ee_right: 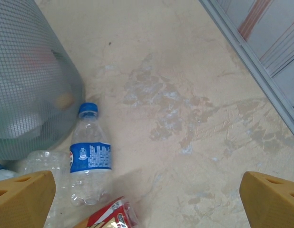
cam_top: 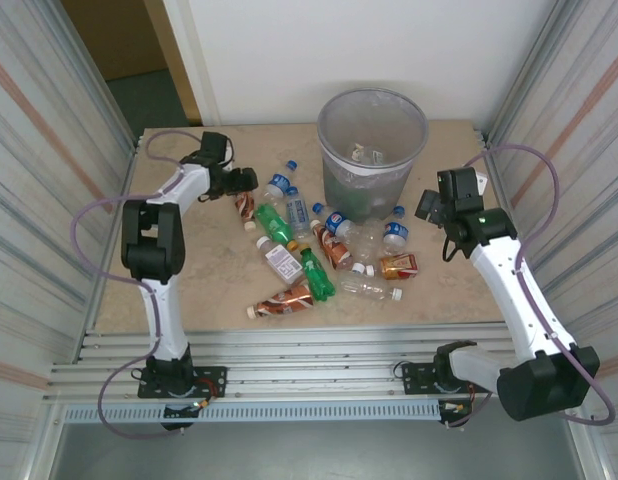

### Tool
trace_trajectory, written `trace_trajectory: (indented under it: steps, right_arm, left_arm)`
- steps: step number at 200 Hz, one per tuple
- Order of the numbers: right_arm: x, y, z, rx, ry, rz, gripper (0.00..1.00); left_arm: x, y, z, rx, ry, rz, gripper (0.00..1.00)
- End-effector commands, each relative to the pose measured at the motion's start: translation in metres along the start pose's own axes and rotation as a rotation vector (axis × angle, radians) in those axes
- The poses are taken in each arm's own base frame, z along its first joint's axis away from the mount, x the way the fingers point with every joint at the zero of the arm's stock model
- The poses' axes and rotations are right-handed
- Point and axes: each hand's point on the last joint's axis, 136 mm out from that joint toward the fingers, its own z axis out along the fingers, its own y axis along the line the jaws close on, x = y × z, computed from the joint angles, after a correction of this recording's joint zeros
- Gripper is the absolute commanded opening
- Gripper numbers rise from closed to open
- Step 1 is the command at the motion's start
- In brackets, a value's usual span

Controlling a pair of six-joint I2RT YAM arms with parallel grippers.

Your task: Put the plastic bottles in the bin

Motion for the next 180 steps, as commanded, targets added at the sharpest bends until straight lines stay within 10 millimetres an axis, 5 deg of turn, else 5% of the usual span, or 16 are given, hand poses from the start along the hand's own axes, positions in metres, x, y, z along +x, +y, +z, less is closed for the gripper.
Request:
trace_trajectory:
  steps: [1, 100, 180]
  right_arm:
    - [0.0, -0.01, -0.004, 0.026, -0.019, 0.038, 0.98]
    - [-0.002, -0.007, -0.003, 0.012, -0.022, 0.044, 0.98]
    - [-0.003, 0.0, -0.004, -0.024, -0.016, 0.047, 0.98]
  left_arm:
    - [0.007, 0.01, 0.006, -0.035, 0.057, 0.014, 0.85]
    - [0.017, 0.027, 0.025, -0.118, 0.12, 0.039, 0.8]
    - [0.016, 0.035, 0.014, -0.125, 0.096, 0.023, 0.51]
